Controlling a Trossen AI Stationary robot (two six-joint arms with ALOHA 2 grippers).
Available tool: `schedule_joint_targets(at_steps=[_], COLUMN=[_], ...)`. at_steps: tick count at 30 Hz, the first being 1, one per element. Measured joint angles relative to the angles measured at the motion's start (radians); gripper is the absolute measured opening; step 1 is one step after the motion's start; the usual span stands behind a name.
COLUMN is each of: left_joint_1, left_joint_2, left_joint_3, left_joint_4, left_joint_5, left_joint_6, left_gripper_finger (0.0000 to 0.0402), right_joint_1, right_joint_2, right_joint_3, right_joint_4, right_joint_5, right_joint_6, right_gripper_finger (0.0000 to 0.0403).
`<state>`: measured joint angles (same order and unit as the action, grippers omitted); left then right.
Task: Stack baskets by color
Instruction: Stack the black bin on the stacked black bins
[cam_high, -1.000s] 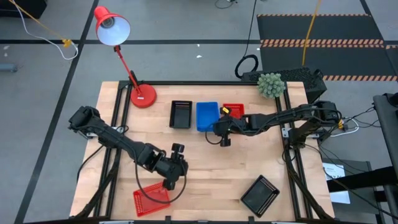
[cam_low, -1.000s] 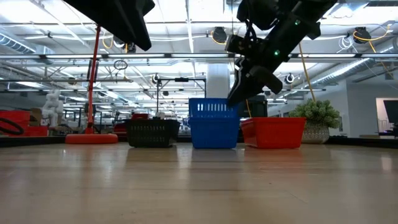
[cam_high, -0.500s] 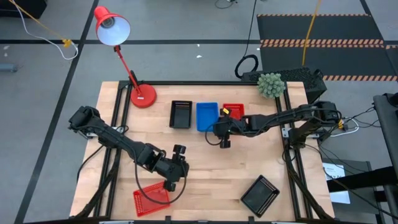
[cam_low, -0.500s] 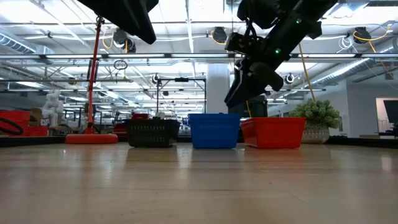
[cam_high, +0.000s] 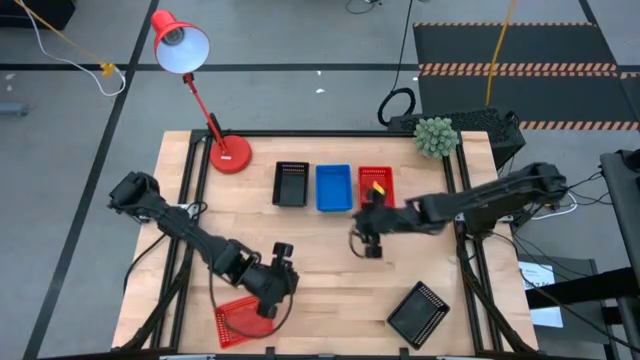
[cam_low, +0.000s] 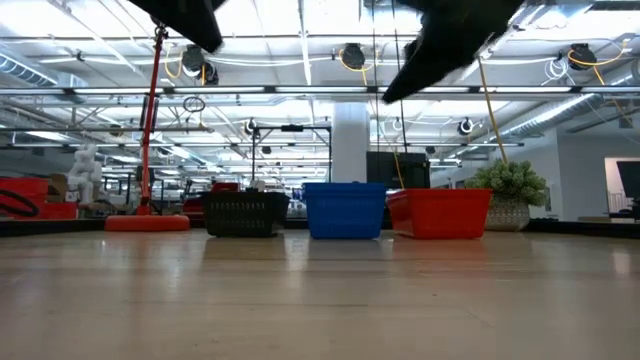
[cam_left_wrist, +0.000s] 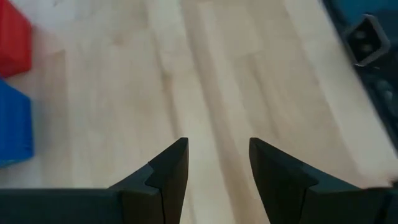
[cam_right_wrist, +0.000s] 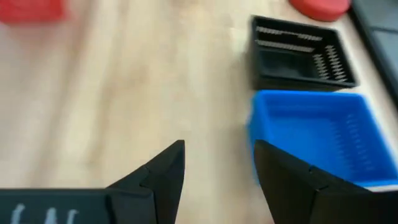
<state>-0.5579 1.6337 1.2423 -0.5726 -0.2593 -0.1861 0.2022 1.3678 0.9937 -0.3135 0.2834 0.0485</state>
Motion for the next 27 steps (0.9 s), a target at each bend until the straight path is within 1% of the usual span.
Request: schedule_joint_targets(at_steps=[2, 6, 8, 11, 14, 16, 20, 24, 27], left_joint_1=[-0.033, -0.093, -0.111, -0.127, -0.125, -0.118, -0.093, -0.07, -0.054], left_joint_2=[0.0, 0.0, 0.005, 0.009, 0.013, 0.017, 0.026, 0.03, 0.037], left_joint_3=[0.0, 0.0, 0.0, 0.0, 0.0, 0.0, 0.001, 0.001, 0.001], left_joint_4=[0.01, 0.07, 0.11, 0.167, 0.232, 0.251, 0.289, 0.298, 0.297], left_joint_5=[-0.018, -0.108, -0.131, -0.135, -0.135, -0.135, -0.132, -0.102, -0.099], left_joint_6=[0.0, 0.001, 0.018, 0.069, 0.093, 0.102, 0.104, 0.102, 0.095], left_gripper_finger=[0.0172, 0.0172, 0.0172, 0.0172, 0.0172, 0.0172, 0.0172, 0.0172, 0.0172], right_joint_1=[0.072, 0.258, 0.357, 0.492, 0.596, 0.652, 0.737, 0.787, 0.813], right_joint_2=[-0.044, -0.104, -0.111, -0.102, -0.07, -0.039, 0.047, 0.14, 0.205], right_joint_3=[0.002, 0.002, 0.002, 0.002, 0.01, 0.027, 0.089, 0.184, 0.263], right_joint_4=[-0.046, -0.131, -0.156, -0.168, -0.19, -0.213, -0.268, -0.324, -0.389], right_joint_5=[0.0, 0.004, 0.002, 0.047, 0.082, 0.104, 0.13, 0.131, 0.132], right_joint_6=[0.09, 0.3, 0.414, 0.576, 0.728, 0.823, 0.935, 1.03, 1.069], right_gripper_finger=[0.0184, 0.0184, 0.0184, 0.0183, 0.0183, 0.0183, 0.0183, 0.0183, 0.0183])
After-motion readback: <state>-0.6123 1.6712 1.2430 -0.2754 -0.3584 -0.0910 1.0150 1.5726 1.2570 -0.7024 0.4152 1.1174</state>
